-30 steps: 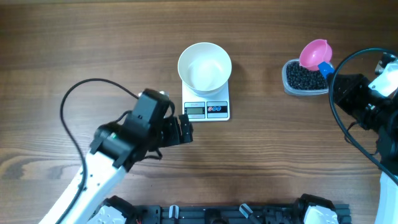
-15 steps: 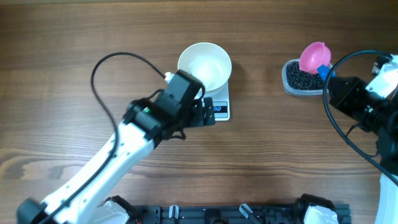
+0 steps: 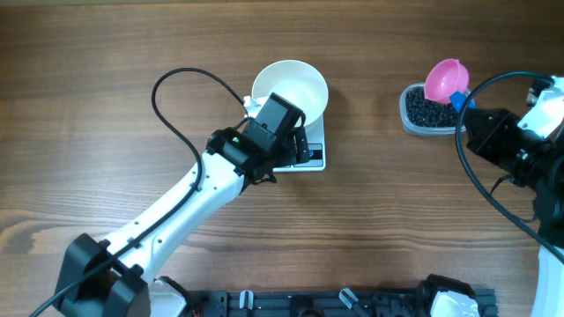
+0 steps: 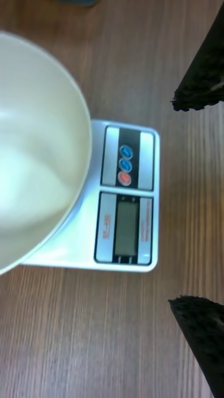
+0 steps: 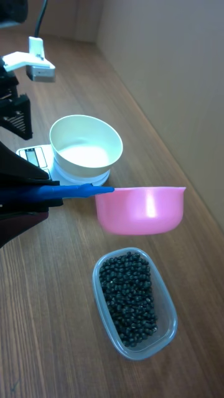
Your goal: Scoop item into bowl and weigh 150g on scale
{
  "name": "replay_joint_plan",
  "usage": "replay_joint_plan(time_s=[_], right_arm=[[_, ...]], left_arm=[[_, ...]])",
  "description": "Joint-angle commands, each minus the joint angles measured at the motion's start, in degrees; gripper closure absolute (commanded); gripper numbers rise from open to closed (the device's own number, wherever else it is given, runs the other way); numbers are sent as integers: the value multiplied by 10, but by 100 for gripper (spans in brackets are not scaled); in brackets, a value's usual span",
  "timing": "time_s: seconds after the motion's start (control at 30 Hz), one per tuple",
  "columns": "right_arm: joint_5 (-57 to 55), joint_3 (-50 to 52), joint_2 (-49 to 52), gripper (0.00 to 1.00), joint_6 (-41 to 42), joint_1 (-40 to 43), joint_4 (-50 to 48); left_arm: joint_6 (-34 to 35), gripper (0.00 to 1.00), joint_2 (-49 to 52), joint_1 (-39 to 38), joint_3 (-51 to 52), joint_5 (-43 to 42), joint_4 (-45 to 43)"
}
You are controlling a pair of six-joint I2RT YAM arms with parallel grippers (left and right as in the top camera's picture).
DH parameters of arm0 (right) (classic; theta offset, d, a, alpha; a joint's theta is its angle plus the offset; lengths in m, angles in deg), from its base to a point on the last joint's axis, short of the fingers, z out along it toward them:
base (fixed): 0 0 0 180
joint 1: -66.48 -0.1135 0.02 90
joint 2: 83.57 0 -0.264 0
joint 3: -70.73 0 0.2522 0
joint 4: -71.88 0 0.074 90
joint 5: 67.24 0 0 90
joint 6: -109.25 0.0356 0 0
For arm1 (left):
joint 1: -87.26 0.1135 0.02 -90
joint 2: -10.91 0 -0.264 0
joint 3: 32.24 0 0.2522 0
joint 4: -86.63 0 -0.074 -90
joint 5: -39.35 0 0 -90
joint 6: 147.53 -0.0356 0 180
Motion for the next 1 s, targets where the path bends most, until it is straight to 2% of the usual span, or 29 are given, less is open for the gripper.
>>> replay_joint_plan(time_s=[0.0,0.17,0.3,0.47,0.63,0.97], right_arm=[[-6,-10,2,96,-7,1,-3],[-6,-10,2,96,-7,1,-3],[-6,-10,2,96,-7,1,-9],[-6,-10,9,96,-7,1,-12],[-6,-10,21,96,-7,1,-12],[-3,-10,21,96,-5,1,-16]], left_arm=[[5,0,8,1,11,78,-5],[5,0,43,-6,11,78,-9],[-42,0,88,-23,11,81,-33],[-37,0,125,-25,11,97,-69],[-5,0,132,-25,11,104,-67],[-5,0,168,-31,11,111,-73]])
